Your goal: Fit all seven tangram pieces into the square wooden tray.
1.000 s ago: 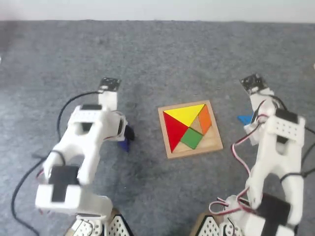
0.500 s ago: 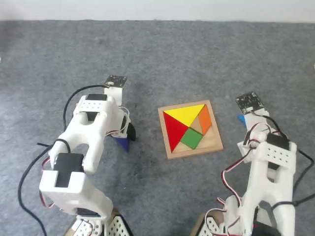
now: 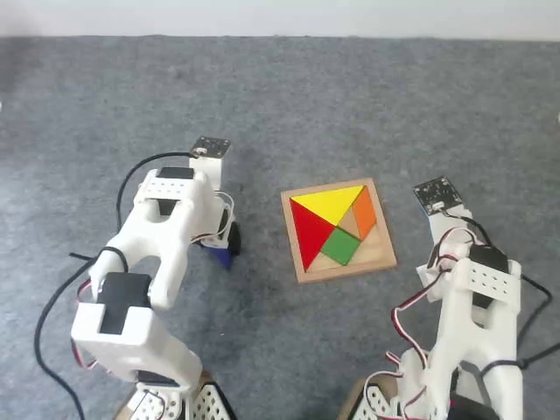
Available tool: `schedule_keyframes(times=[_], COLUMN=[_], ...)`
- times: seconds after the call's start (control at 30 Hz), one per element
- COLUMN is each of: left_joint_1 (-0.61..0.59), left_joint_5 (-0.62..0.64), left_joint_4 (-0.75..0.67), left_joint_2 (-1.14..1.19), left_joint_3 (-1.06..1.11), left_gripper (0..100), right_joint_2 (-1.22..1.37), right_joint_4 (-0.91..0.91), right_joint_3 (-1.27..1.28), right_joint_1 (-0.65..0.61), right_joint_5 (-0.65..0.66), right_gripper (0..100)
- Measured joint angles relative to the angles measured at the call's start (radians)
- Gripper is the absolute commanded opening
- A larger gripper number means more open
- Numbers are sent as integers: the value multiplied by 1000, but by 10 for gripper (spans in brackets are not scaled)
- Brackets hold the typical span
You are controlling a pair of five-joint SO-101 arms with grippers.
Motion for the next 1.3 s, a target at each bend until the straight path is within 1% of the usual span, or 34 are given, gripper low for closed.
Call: schedule_keyframes(times=[0.37, 0.47, 0.57, 0.73, 0.9, 1.0, 1.13, 1.2, 1.3], left_joint_1=[63, 94, 152, 252, 420, 480, 539, 575, 637], left_joint_5=[25, 44, 55, 60, -40, -75, -118, -123, -120], left_joint_4=[0, 40, 127, 245, 258, 252, 247, 242, 207], left_joint_2=[-2, -21, -97, -184, -152, -66, 28, 55, 68], left_joint_3=[-5, -31, -91, -227, -296, -350, -430, -459, -473], left_gripper=[175, 175, 175, 175, 175, 175, 175, 175, 175], right_joint_2=[0, 0, 0, -2, -2, -6, -8, -9, -14], right_joint_4=[0, 0, 0, 0, 0, 0, 0, 0, 0], right_joint_3=[15, 28, 29, 29, 35, 35, 8, -17, -40], right_joint_1=[-28, -32, -28, 18, 38, 130, 336, 434, 516], right_joint_5=[-2, -2, -15, -43, -43, -57, -68, -48, -20], right_gripper=[270, 270, 270, 270, 270, 270, 270, 270, 270])
